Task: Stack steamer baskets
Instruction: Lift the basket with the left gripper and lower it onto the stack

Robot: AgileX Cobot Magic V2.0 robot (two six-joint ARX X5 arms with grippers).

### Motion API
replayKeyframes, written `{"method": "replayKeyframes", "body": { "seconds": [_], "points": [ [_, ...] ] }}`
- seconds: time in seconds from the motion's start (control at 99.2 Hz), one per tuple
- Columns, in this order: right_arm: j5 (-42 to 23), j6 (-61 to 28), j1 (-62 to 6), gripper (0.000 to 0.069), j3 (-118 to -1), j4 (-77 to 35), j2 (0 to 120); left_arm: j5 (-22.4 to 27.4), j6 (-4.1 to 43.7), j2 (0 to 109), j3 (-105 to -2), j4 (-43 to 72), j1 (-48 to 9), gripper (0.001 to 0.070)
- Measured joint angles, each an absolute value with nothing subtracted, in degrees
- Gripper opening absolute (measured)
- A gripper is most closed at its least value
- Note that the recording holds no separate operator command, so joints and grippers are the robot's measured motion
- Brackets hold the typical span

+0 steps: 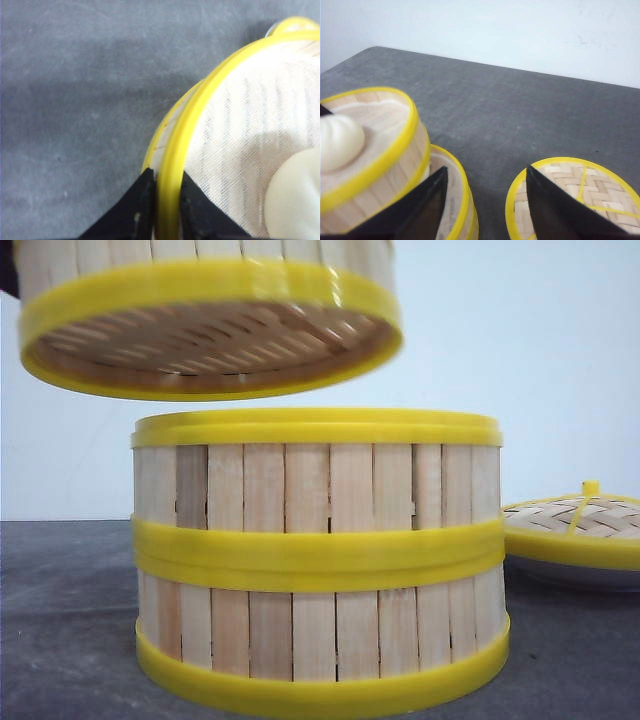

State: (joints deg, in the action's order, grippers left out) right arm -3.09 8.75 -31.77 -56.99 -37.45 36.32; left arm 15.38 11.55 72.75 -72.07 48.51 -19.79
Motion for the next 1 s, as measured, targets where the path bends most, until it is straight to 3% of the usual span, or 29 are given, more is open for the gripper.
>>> {"method": "replayKeyframes", "body": {
  "seconds": [0.222, 0.998],
  "points": [
    [-3.09, 8.8, -31.77, 0.0299, -56.99, -38.76, 36.03, 12.53, 11.64, 74.83, -72.07, 44.73, -25.85, 0.0032],
    [-3.09, 8.8, -31.77, 0.0299, -56.99, -40.93, 35.97, 10.79, 12.95, 82.39, -72.66, 40.71, -30.41, 0.0032]
  ]
}}
